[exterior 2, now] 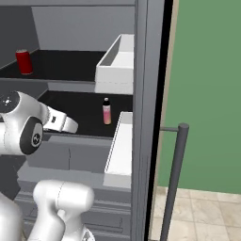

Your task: Open the fridge, grab two sodas, and place both sodas inside the bowl with ice on the dining counter.

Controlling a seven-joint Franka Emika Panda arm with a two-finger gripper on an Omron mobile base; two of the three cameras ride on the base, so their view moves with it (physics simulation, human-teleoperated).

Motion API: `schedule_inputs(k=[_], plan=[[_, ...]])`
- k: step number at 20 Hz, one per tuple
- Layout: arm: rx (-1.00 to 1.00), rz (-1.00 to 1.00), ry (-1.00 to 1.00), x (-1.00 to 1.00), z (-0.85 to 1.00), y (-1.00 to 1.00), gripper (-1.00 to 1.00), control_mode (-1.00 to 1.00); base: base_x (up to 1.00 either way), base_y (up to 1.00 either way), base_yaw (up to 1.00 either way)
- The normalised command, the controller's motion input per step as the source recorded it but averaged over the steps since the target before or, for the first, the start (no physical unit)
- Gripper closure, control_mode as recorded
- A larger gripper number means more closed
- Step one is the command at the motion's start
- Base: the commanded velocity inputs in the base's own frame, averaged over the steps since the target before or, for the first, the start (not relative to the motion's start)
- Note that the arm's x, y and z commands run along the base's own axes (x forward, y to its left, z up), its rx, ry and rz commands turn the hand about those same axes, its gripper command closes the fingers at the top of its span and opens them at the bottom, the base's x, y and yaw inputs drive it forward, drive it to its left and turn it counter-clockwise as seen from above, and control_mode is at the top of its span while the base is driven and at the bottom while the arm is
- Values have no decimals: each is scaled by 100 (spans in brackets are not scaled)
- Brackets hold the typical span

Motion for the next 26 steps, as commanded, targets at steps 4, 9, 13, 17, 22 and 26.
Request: schedule_inputs(k=[4, 9, 13, 17, 22, 26], plan=[[0, 7, -32, 18, -37, -3, -100, -100, 0, 0, 0], [0, 5, -29, 23, -16, -5, -100, -100, 0, 0, 0], [0, 2, -11, 49, 0, -5, -100, -100, 0, 0, 0], [0, 0, -3, 50, -3, -16, -100, -100, 0, 0, 0], [0, 0, 0, 52, -15, -21, -100, -100, 0, 0, 0], [2, 0, 0, 51, -15, -30, -100, -100, 0, 0, 0]])
